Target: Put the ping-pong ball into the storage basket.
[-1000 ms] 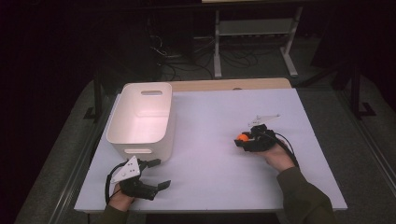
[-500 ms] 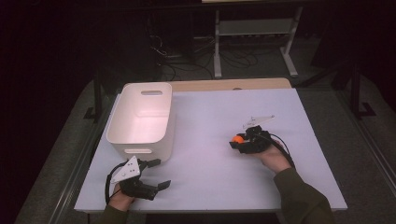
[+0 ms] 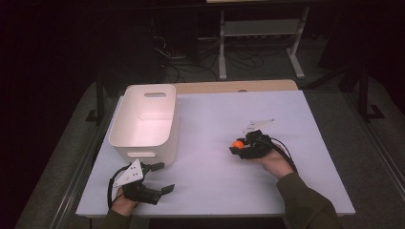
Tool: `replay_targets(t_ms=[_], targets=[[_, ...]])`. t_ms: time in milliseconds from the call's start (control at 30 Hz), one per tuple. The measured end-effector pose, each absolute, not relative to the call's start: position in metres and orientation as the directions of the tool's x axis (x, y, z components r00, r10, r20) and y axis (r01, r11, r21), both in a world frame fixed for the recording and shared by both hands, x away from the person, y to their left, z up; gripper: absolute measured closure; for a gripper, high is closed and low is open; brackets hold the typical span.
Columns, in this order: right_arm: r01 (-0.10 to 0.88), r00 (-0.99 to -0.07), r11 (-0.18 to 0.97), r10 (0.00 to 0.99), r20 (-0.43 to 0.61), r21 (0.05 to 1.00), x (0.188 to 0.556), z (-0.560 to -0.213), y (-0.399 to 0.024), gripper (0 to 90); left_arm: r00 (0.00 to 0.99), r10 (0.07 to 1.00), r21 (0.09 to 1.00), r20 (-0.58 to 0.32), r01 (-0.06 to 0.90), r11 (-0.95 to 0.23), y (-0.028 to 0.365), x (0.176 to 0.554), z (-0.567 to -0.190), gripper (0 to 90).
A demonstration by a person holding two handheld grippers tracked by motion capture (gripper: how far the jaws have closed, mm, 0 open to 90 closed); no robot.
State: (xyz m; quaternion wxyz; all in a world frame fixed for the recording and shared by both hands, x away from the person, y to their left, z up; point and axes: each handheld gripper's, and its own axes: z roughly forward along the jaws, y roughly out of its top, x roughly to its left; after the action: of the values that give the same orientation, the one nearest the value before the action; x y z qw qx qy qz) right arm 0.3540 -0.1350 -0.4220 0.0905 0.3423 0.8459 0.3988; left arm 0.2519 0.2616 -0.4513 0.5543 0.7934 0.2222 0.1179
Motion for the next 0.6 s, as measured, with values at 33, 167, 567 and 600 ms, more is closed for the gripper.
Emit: replay_targets(t_ms=[33, 167, 567, 600], targets=[[0.508, -0.749, 0.448, 0.651, 0.121, 0.736, 0.354, -0.422, -0.134, 49.4, 0.873, 0.483, 0.932, -0.059, 0.222, -0.287, 0.262, 0.252, -0.451, 14.1], [0.501, -0.757, 0.454, 0.642, 0.119, 0.737, 0.353, -0.422, -0.130, 49.4, 0.873, 0.483, 0.931, -0.060, 0.223, -0.288, 0.262, 0.252, -0.451, 14.1], [0.487, -0.780, 0.481, 0.615, 0.116, 0.729, 0.348, -0.422, -0.117, 49.4, 0.874, 0.483, 0.932, -0.059, 0.222, -0.287, 0.262, 0.252, -0.451, 14.1], [0.485, -0.782, 0.480, 0.612, 0.117, 0.731, 0.348, -0.423, -0.116, 49.4, 0.874, 0.483, 0.932, -0.060, 0.222, -0.287, 0.262, 0.252, -0.451, 14.1]])
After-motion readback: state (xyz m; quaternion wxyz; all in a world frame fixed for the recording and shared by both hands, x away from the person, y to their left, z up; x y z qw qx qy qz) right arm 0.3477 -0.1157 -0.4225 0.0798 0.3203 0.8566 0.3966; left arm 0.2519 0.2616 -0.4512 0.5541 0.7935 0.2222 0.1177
